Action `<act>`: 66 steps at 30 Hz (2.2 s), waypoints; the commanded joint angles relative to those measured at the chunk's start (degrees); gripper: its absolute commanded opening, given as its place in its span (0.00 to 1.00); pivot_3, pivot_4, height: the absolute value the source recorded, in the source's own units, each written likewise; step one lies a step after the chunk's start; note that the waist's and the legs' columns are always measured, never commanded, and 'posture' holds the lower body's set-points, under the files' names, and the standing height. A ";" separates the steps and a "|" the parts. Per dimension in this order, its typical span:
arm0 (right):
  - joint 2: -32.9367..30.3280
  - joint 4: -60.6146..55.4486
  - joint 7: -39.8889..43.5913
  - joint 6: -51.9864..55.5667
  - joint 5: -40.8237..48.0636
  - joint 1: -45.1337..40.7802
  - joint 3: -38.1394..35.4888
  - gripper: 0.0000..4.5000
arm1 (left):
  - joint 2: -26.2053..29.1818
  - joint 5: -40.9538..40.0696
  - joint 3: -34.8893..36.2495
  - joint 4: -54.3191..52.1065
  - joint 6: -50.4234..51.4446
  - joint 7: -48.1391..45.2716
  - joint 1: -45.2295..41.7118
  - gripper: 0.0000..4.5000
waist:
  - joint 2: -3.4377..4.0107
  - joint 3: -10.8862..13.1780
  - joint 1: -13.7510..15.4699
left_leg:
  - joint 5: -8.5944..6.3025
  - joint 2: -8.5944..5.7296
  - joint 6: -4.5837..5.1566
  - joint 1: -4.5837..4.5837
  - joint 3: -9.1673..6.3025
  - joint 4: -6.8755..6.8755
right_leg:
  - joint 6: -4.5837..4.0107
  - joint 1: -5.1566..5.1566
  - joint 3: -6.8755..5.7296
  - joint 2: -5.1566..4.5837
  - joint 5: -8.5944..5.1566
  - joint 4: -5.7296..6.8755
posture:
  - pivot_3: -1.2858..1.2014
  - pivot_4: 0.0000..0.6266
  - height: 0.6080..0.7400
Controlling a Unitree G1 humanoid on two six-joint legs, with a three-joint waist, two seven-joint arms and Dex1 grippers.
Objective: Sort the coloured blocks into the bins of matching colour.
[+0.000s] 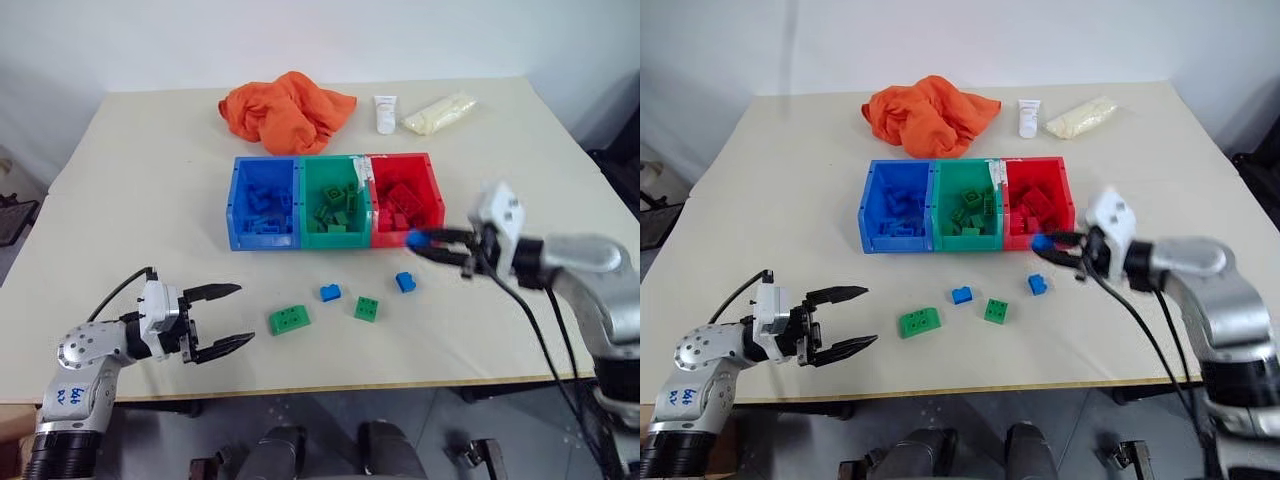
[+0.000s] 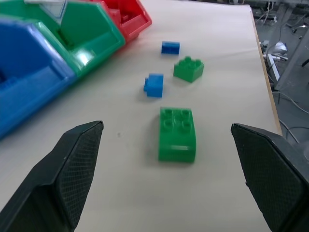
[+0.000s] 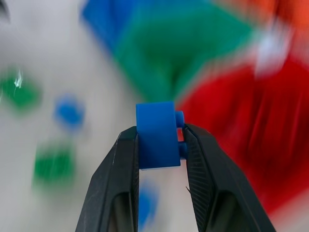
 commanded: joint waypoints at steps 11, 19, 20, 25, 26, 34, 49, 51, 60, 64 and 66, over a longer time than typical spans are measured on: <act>25.63 32.54 -5.28 -14.63 -11.47 -25.60 12.75 0.21 | -1.44 0.97 0.98 1.53 -2.86 4.05 -1.98 1.00 | -0.02 -0.01 -1.45 | -0.07 -0.05 0.00 -0.09 -0.01 -0.05 | 0.04 -0.28 -0.02 -0.04 0.02 0.52 | 0.52 0.24 1.00; 39.92 54.93 -9.90 -26.88 -16.53 -36.51 12.72 0.37 | -1.49 1.24 0.94 0.72 -3.43 5.76 -1.55 1.00 | -0.02 -0.01 -3.07 | -0.04 -0.02 -0.09 -0.07 -0.02 -0.06 | 0.03 -0.49 0.01 0.01 0.02 0.89 | 0.52 0.24 1.00; 40.78 57.62 -10.64 -28.23 -17.49 -37.51 12.73 0.45 | -1.46 1.35 0.89 0.78 -3.57 5.87 -1.68 1.00 | -0.02 -0.01 -3.24 | -0.04 -0.01 -0.11 -0.07 -0.02 -0.07 | 0.02 -0.55 0.02 0.02 0.02 0.95 | 0.52 0.24 1.00; 43.19 65.14 -12.72 -35.00 -19.24 -40.93 10.93 0.83 | -1.13 1.47 1.15 1.30 -3.91 6.36 -2.39 1.00 | -0.01 -0.01 -3.29 | -0.05 -0.05 -0.13 -0.08 -0.09 -0.06 | 0.00 -0.58 0.03 0.03 0.04 0.98 | 0.52 0.24 1.00; 43.19 65.72 -12.76 -35.65 -19.37 -41.25 10.55 0.90 | -1.04 1.44 1.19 1.37 -3.90 6.32 -2.43 1.00 | -0.01 -0.01 -3.31 | -0.05 -0.05 -0.13 -0.08 -0.09 -0.06 | -0.01 -0.58 0.04 0.03 0.04 0.99 | 0.52 0.24 1.00; 37.04 48.63 -1.33 -32.46 -15.07 -32.93 8.90 0.99 | -0.95 1.42 0.46 2.71 -3.79 5.30 -4.22 1.00 | -0.01 -0.01 -3.13 | -0.06 -0.04 -0.14 -0.09 -0.11 -0.06 | -0.01 -0.60 0.07 0.04 0.04 0.98 | 0.52 0.24 1.00; 2.76 3.80 9.05 -7.80 -0.99 7.02 -5.96 0.99 | -1.99 2.67 -2.80 12.92 -5.95 0.50 -13.51 1.00 | -0.04 -0.02 -1.16 | -0.08 -0.05 -0.11 -0.23 0.11 0.02 | 0.00 -0.70 0.17 -0.01 0.04 0.72 | 0.52 0.24 1.00; -2.18 1.39 9.48 -6.91 -0.98 13.96 -9.44 0.99 | -1.88 2.70 -2.81 13.92 -6.32 -0.03 -14.11 1.00 | -0.05 -0.02 -0.77 | -0.09 -0.08 -0.06 -0.24 0.19 0.05 | 0.00 -0.71 0.21 -0.03 0.04 0.72 | 0.52 0.24 1.00; -7.58 -3.01 6.47 -5.62 -1.56 27.05 -12.46 0.99 | -2.13 3.24 -3.43 16.83 -6.73 -1.91 -16.66 1.00 | -0.10 0.01 -0.13 | -0.08 0.09 0.02 -0.06 0.99 0.11 | 0.00 -0.72 0.45 0.09 0.04 0.69 | 0.52 0.24 1.00; -5.00 -0.50 4.30 -6.26 -2.73 22.69 -8.16 0.99 | -2.65 3.43 -3.87 17.09 -6.68 -2.04 -17.58 1.00 | -0.13 0.02 0.02 | -0.07 0.09 0.06 -0.02 1.10 0.11 | 0.01 -0.72 0.49 0.08 0.04 0.68 | 0.52 0.24 1.00; -3.43 1.47 3.82 -6.58 -3.32 19.90 -5.57 0.99 | -2.70 3.40 -3.89 16.71 -6.53 -1.96 -17.56 1.00 | -0.14 0.03 0.10 | -0.07 0.09 0.06 -0.03 1.07 0.09 | 0.02 -0.74 0.53 0.06 0.04 0.70 | 0.52 0.24 1.00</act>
